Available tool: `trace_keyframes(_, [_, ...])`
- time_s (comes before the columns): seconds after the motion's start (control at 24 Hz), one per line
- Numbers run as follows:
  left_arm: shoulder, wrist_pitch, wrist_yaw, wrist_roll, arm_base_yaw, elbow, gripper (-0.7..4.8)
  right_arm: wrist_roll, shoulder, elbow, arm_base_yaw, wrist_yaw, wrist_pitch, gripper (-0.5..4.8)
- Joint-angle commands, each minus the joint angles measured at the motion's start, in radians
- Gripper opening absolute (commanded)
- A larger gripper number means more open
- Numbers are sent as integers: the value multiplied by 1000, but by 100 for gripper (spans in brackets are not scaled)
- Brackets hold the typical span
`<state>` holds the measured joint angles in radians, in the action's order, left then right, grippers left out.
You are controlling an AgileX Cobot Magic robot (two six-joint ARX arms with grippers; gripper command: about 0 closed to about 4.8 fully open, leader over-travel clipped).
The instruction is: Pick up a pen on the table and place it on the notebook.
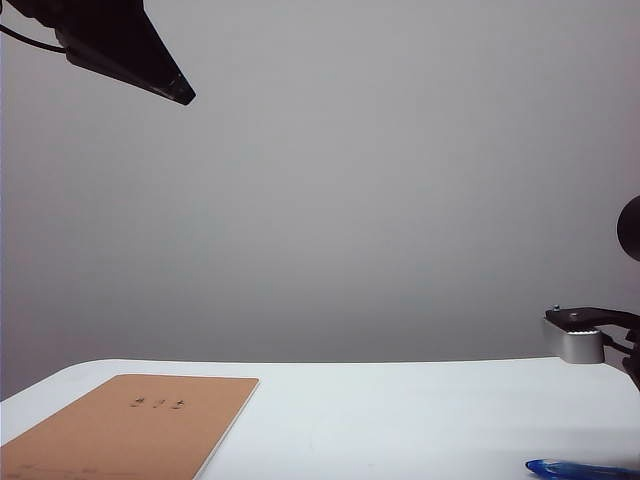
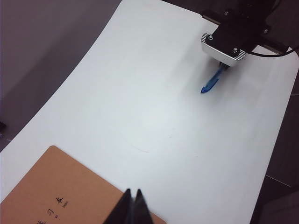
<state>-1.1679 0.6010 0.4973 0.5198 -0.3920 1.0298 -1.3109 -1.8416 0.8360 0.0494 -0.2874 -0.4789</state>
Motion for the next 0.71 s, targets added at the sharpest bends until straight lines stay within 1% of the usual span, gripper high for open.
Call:
trace_keyframes(0.04, [3, -14, 8, -4, 0, 1, -5, 40, 10, -2, 12, 42, -21, -4])
trace_keyframes(0.08, [3, -16, 8, -4, 0, 1, -5, 94, 38, 17, 19, 33, -3, -3])
trace_keyframes(0.25, [3, -17, 8, -4, 0, 2, -5, 195, 108, 103, 26, -26, -10, -4])
trace_keyframes(0.29, [3, -19, 3, -11, 0, 2, -5, 243, 135, 145, 33, -47, -23, -4])
trace_keyframes(0.33, [3, -21, -2, -27, 0, 2, -5, 277, 150, 171, 39, -52, -30, -4])
trace_keyframes(0.38, [4, -19, -11, -55, 0, 4, -5, 352, 171, 214, 53, -62, -46, -4])
trace_keyframes(0.46, [8, -18, -39, -92, 0, 6, -5, 439, 182, 264, 84, -67, -71, -4])
trace_keyframes(0.58, [19, 30, -129, -112, 0, 24, -5, 564, 181, 342, 150, -70, -100, -4])
trace_keyframes(0.63, [34, 79, -201, -111, 0, 43, -5, 660, 181, 386, 203, -75, -82, -4])
trace_keyframes(0.67, [52, 118, -262, -112, 0, 58, -5, 728, 180, 419, 256, -74, -53, -4])
trace_keyframes(0.71, [67, 140, -299, -111, 0, 66, -5, 771, 180, 437, 291, -74, -26, -4])
